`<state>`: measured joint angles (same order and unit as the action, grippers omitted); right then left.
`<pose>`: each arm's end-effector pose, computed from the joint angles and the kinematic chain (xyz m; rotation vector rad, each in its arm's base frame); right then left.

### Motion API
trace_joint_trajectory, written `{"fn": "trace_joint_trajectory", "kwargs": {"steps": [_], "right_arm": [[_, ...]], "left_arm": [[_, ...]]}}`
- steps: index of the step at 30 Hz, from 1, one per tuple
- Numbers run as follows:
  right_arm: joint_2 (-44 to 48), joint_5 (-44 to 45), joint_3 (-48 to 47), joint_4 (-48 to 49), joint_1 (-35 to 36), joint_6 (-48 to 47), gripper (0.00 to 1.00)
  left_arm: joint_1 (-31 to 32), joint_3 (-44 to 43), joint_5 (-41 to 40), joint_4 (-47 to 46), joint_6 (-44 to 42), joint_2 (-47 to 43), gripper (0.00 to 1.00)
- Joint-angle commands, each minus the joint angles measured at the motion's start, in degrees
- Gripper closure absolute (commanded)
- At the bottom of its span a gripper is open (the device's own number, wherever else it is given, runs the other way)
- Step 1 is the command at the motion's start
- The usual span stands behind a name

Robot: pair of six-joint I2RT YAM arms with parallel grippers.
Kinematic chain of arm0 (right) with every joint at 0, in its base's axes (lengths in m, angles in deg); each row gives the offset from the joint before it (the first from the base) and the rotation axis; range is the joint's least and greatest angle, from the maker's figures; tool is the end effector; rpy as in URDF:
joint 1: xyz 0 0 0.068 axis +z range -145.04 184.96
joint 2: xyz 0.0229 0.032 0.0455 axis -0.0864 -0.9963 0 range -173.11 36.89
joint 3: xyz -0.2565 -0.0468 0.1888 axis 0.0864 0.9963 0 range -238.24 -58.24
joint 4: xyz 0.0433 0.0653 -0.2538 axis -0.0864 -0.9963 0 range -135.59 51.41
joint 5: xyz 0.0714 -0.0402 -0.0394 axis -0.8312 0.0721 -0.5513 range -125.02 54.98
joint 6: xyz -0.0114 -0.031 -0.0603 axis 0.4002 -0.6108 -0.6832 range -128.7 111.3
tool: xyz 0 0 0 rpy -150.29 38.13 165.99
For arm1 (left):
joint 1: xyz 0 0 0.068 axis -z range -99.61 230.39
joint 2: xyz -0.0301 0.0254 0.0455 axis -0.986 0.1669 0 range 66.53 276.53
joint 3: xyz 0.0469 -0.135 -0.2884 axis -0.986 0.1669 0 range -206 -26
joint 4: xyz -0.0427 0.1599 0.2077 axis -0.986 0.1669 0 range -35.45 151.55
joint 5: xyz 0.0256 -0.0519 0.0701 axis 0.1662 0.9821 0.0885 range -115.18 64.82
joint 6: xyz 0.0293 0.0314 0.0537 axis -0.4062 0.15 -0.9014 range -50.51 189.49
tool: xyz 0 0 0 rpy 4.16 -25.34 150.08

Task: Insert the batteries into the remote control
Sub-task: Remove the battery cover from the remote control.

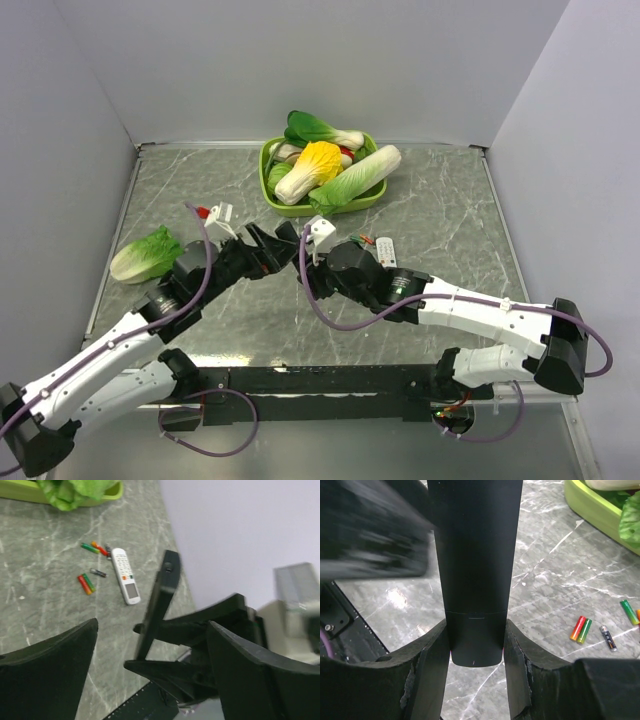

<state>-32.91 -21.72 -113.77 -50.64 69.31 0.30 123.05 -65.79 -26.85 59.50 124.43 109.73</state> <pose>0.1339 0.2495 0.3486 -0.8246 1.8931 0.5714 0.1273 -0.1150 0.3551 -0.2247 1.8672 -1.2041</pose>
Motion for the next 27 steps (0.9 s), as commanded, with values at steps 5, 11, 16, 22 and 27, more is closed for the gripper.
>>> {"fn": "trace_joint_trajectory", "kwargs": {"steps": [5,11,16,22,27], "right_arm": [[0.80,0.94,-1.61,2.73,1.03,1.20,1.00],[1.60,-0.20,-0.46,3.53,1.12,1.82,1.00],[1.34,-0.56,-0.55,3.62,1.03,1.90,1.00],[1.33,-0.56,-0.63,3.53,1.03,1.90,1.00],[1.16,-0.29,-0.55,3.53,1.12,1.90,1.00]], "left_arm": [[3.93,-0.12,-10.11,-9.15,-1.50,4.35,0.21],[3.93,2.61,-10.02,-14.44,-2.29,2.24,0.32],[3.93,2.79,-9.14,-14.71,-2.64,3.12,0.38],[3.84,2.70,-8.79,-14.54,-2.55,4.79,0.47],[3.93,2.09,-8.61,-13.13,-4.22,6.28,0.53]]}}
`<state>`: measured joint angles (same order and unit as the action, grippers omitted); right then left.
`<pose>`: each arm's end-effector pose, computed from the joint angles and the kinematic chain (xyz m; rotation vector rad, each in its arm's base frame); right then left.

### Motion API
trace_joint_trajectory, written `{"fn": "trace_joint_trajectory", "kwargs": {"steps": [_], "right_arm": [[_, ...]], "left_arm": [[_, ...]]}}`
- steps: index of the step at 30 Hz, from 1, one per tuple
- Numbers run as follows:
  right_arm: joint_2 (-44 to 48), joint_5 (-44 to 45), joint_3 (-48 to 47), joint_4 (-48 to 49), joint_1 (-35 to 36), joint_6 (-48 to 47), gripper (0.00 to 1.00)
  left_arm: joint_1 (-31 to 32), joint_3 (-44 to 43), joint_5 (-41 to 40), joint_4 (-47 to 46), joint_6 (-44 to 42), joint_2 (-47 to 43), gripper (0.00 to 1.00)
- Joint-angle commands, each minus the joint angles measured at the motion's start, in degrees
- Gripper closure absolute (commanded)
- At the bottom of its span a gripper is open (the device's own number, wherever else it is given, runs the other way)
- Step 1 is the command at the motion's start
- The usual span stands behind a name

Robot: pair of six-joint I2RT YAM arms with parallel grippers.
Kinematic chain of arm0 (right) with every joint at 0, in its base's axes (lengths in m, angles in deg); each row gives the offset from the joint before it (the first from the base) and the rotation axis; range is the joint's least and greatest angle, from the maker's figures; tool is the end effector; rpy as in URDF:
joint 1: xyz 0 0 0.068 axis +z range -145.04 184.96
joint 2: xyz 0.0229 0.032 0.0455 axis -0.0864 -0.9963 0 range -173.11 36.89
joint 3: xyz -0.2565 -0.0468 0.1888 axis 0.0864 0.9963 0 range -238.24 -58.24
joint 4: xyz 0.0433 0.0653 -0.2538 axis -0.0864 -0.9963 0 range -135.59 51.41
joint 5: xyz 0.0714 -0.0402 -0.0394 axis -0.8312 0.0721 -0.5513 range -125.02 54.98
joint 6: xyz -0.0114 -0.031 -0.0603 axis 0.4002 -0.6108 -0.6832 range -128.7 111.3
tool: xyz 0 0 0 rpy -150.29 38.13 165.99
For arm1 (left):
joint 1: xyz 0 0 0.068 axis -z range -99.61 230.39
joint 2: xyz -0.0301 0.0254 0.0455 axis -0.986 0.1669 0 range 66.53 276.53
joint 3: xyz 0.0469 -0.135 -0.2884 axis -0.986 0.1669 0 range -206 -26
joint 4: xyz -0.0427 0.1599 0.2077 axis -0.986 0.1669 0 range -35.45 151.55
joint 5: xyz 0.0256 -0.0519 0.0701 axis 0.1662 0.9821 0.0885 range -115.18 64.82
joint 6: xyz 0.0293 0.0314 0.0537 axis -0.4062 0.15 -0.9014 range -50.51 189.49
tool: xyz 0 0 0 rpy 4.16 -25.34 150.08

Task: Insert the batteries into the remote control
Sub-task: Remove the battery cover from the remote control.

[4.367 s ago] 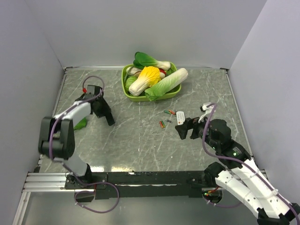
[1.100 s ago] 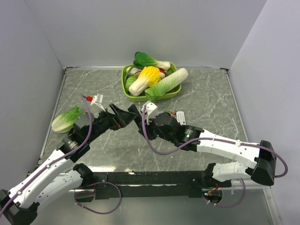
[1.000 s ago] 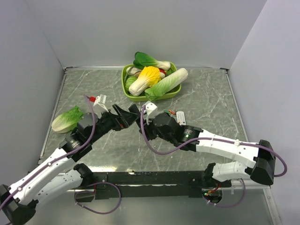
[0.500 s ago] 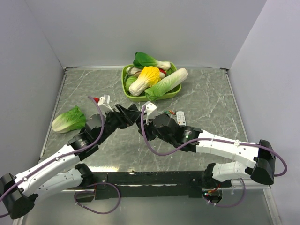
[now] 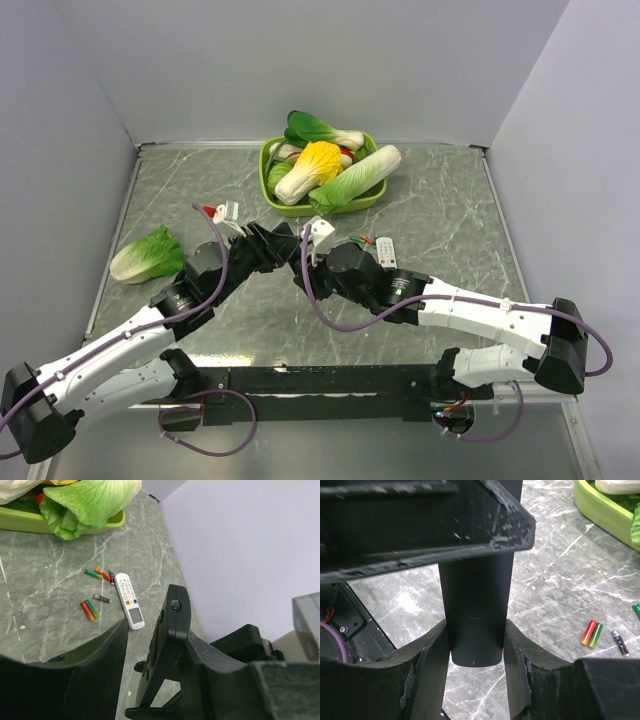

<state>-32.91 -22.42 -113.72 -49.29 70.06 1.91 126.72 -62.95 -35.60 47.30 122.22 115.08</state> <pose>0.1306 0.2527 0.3509 -0.8092 1.8856 0.6216 0.1430 -0.1352 0.3482 -0.2487 1.7631 -1.1459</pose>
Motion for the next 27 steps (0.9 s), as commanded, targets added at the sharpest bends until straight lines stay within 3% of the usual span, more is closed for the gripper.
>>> {"fn": "trace_joint_trajectory", "kwargs": {"steps": [1,5,7,8,9,17,22,27], "right_arm": [[1.16,0.58,-0.68,2.00,0.29,0.29,1.00],[0.89,0.32,-1.03,1.56,0.29,0.46,1.00],[1.16,-0.12,-0.59,1.47,0.38,0.81,0.95],[1.51,-0.47,-0.42,1.64,0.38,0.90,0.81],[1.68,-0.65,-0.33,1.65,0.29,0.90,0.75],[3.97,-1.53,0.11,0.06,0.29,0.99,0.29],[3.01,-1.61,-1.20,-0.46,0.20,0.38,0.20],[0.98,-4.24,-2.00,-0.11,-0.32,0.37,0.19]], "left_arm": [[0.26,-0.76,0.31,-0.67,-2.19,1.19,0.55],[0.26,-1.02,0.92,0.04,-2.72,1.98,0.79],[0.26,-1.02,-0.04,1.00,-2.98,1.63,0.87],[0.26,-0.85,-0.65,1.44,-2.98,1.11,0.95],[0.26,-0.76,-1.62,2.49,-3.24,0.84,0.98],[0.26,-0.23,-6.37,9.00,-3.87,-1.00,0.99],[0.26,-0.31,-8.04,11.11,-0.79,-1.18,0.99],[0.26,-1.20,-8.13,11.64,0.71,-1.09,0.99]]}}
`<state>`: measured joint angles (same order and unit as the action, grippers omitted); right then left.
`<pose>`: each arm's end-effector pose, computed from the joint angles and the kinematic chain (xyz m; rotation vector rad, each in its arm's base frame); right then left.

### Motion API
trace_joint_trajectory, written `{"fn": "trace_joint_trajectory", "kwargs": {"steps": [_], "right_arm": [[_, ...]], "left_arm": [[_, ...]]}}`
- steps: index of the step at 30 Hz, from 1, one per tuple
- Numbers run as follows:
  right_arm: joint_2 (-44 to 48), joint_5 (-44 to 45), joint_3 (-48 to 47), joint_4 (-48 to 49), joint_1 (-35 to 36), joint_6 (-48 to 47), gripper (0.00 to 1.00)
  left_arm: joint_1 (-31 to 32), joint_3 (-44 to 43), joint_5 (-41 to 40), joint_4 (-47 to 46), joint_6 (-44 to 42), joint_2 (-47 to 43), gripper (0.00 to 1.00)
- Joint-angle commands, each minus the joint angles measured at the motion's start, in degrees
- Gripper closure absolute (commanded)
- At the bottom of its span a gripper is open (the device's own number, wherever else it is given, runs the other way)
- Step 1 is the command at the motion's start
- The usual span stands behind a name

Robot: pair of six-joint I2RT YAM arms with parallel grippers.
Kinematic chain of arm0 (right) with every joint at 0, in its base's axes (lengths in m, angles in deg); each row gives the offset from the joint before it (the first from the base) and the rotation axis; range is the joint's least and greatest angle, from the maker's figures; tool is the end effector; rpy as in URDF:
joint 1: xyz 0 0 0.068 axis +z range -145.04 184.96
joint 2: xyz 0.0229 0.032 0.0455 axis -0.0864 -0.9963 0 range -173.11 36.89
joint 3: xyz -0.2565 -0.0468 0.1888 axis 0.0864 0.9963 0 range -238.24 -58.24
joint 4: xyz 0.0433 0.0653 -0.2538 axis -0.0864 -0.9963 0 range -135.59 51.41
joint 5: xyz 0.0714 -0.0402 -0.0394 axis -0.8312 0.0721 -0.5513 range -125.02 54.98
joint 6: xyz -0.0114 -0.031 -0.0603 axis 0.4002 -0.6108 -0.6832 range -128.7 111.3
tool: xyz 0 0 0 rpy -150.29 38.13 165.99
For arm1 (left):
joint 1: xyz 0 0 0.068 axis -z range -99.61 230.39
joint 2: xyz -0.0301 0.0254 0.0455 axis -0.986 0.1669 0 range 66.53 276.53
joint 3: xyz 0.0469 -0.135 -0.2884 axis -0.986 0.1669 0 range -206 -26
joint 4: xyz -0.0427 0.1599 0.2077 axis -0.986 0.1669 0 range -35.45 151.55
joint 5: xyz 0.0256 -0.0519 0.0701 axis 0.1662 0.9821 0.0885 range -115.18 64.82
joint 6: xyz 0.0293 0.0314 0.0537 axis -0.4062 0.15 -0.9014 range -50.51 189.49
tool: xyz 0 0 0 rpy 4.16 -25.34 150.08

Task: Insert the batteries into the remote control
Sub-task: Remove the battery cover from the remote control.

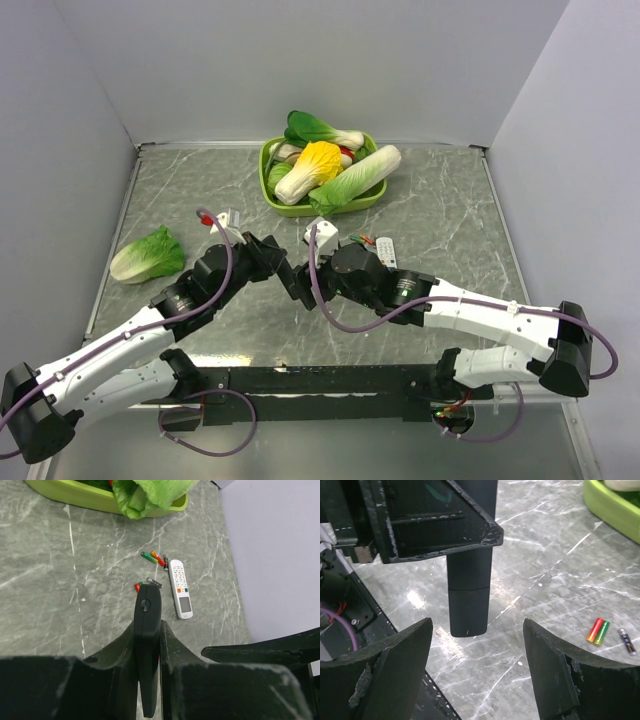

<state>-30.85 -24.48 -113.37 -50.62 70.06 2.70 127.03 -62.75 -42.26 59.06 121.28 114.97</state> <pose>0.1247 0.2446 0.3551 -0.8193 1.8872 0.6670 0.1423 -0.1268 0.3217 -0.3043 1.9196 -0.9085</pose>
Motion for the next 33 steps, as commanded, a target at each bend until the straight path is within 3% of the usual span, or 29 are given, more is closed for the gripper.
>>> {"fn": "trace_joint_trajectory", "kwargs": {"steps": [1,6,19,33], "right_arm": [[-1.25,-3.07,-2.35,1.40,-0.67,0.11,0.20],[-2.48,-9.05,-2.70,1.66,-2.08,1.26,0.23],[-5.29,-10.19,-4.63,1.49,-3.05,1.96,0.39],[-7.23,-6.33,-5.78,0.69,-3.66,2.66,0.38]], "left_arm": [[-0.05,-1.22,-1.29,-0.38,1.73,-1.16,0.99],[-0.05,-0.43,-0.32,-1.26,2.70,-1.95,0.99],[-0.05,-0.16,1.17,-1.87,3.32,-2.22,0.99],[-0.14,-0.60,2.14,-1.97,3.58,-2.83,0.99]]}}
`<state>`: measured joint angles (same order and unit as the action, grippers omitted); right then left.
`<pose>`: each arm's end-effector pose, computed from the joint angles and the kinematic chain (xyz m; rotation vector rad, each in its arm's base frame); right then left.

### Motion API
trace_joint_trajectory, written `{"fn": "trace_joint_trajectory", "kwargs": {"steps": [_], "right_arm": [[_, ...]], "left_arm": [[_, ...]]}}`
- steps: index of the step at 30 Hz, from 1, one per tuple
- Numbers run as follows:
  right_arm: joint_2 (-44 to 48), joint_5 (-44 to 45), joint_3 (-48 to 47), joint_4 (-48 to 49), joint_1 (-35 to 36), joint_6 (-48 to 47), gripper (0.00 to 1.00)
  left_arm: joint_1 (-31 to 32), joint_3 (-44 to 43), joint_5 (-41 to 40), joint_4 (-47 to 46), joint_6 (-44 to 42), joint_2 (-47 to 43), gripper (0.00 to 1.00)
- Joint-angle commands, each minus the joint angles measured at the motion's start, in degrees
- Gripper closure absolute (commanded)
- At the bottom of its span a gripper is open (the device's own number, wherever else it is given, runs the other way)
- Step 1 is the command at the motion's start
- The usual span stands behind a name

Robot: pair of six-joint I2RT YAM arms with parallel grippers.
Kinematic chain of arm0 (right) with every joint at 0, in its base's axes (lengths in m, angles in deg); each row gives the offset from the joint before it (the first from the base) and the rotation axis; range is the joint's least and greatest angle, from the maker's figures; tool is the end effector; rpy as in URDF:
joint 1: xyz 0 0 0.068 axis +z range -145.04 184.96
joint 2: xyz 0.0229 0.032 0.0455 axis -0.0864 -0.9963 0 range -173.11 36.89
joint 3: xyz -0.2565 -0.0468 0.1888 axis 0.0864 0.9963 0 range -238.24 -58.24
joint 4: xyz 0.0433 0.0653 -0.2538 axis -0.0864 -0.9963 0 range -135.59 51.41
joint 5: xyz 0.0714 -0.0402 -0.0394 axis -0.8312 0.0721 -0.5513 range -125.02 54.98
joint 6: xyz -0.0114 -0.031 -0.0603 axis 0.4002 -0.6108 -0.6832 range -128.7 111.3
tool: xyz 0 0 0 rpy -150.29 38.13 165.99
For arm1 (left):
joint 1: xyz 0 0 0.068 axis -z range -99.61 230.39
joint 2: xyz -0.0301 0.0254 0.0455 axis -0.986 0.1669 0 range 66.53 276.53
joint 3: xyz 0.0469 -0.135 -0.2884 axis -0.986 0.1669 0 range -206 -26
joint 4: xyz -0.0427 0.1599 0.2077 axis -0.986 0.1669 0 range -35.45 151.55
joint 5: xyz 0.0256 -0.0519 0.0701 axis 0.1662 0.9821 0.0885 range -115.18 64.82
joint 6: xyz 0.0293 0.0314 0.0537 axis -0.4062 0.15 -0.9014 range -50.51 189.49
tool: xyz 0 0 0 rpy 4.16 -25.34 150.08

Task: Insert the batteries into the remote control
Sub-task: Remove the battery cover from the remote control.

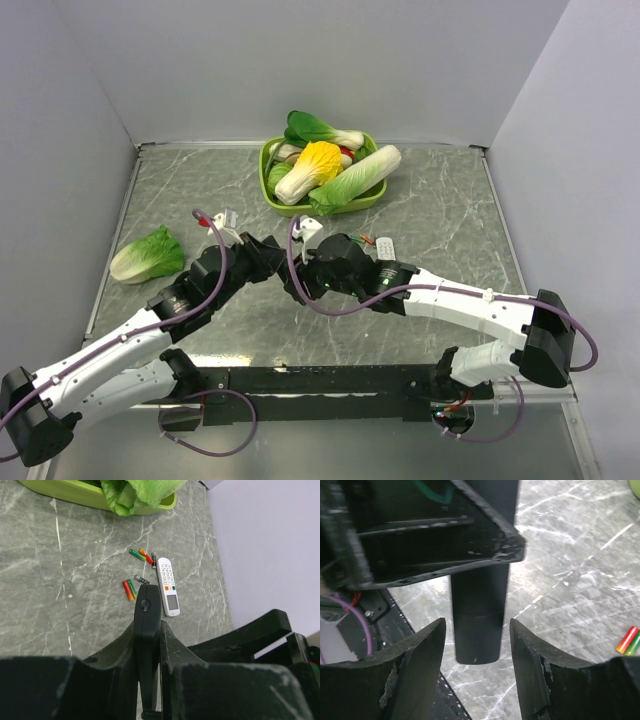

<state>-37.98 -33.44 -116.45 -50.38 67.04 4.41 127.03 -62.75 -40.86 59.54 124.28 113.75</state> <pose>0.1456 0.2715 0.3414 -0.8794 1.9736 0.7615 0.1383 -0.1246 0.3241 -0.3401 1.9179 -0.9721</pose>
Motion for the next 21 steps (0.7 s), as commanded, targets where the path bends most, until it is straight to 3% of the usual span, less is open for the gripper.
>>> {"fn": "trace_joint_trajectory", "kwargs": {"steps": [1,5,11,18,21], "right_arm": [[-0.01,2.72,-2.61,0.54,-0.74,1.05,0.38],[-0.01,1.93,-2.43,0.89,-0.65,0.79,0.41],[-0.45,0.17,-2.69,1.07,-0.82,0.26,0.53],[-0.71,-0.27,-2.25,-0.16,-0.82,-0.36,0.78],[-0.63,-0.79,-1.29,-0.69,-0.82,-0.71,0.82]], "left_arm": [[-0.05,-0.60,0.65,-2.45,0.59,-1.78,0.99],[-0.05,-0.60,0.65,-2.36,0.59,-1.96,0.99],[-0.05,-0.69,1.18,-2.71,0.59,-1.70,0.99],[-0.14,-1.74,-1.89,-1.57,-0.29,-1.52,0.99],[-0.22,-2.18,-6.19,-1.30,-1.25,-2.04,0.99]]}}
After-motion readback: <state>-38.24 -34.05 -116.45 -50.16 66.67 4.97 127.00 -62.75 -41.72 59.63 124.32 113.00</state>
